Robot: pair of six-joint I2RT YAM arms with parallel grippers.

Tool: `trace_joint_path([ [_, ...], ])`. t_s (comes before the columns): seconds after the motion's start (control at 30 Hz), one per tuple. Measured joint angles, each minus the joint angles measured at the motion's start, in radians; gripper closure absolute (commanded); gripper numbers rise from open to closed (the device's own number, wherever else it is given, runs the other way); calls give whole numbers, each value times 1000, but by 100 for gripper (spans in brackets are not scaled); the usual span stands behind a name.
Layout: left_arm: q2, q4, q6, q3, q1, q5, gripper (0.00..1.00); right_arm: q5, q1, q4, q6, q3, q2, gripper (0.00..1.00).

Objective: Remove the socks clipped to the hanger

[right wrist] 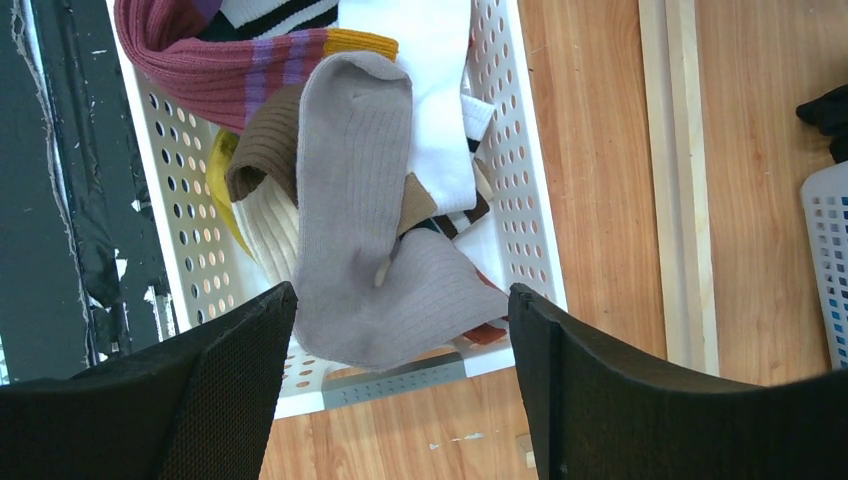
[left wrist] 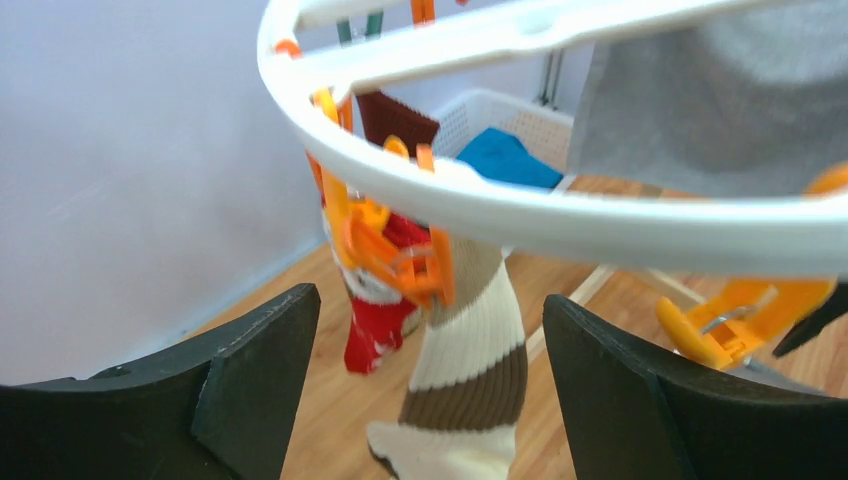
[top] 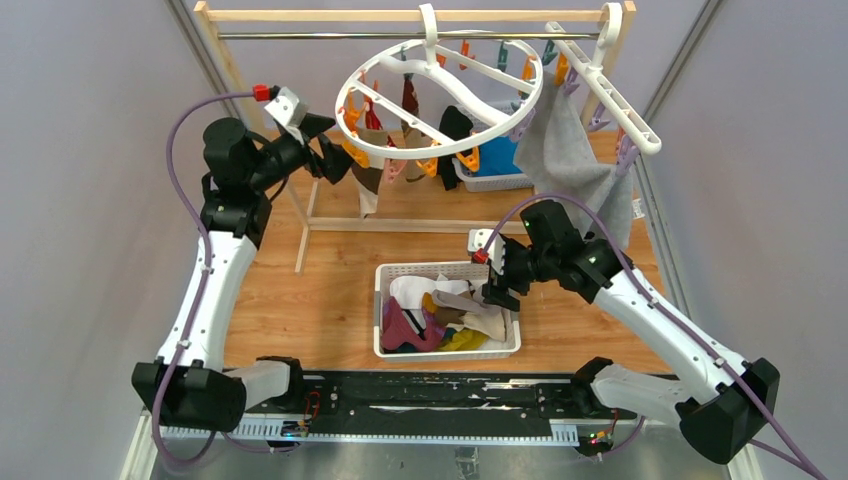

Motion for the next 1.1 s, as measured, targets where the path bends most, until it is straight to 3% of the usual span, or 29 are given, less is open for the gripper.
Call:
trace_joint_path([
  [0.3, 132, 130, -179, 101, -2, 26, 38, -10, 0, 1, 0, 4, 38, 23],
  [0.53, 111, 137, -216, 83, -41, 37, 52, -42, 0, 3, 2, 29, 56, 23],
  [0.93, -26, 157, -253, -3, -115, 44, 57, -87, 0, 8, 20, 85, 76, 23],
  [1.1, -67, 158, -292, -47, -175, 32, 57, -150, 0, 103, 84, 89, 77, 23],
])
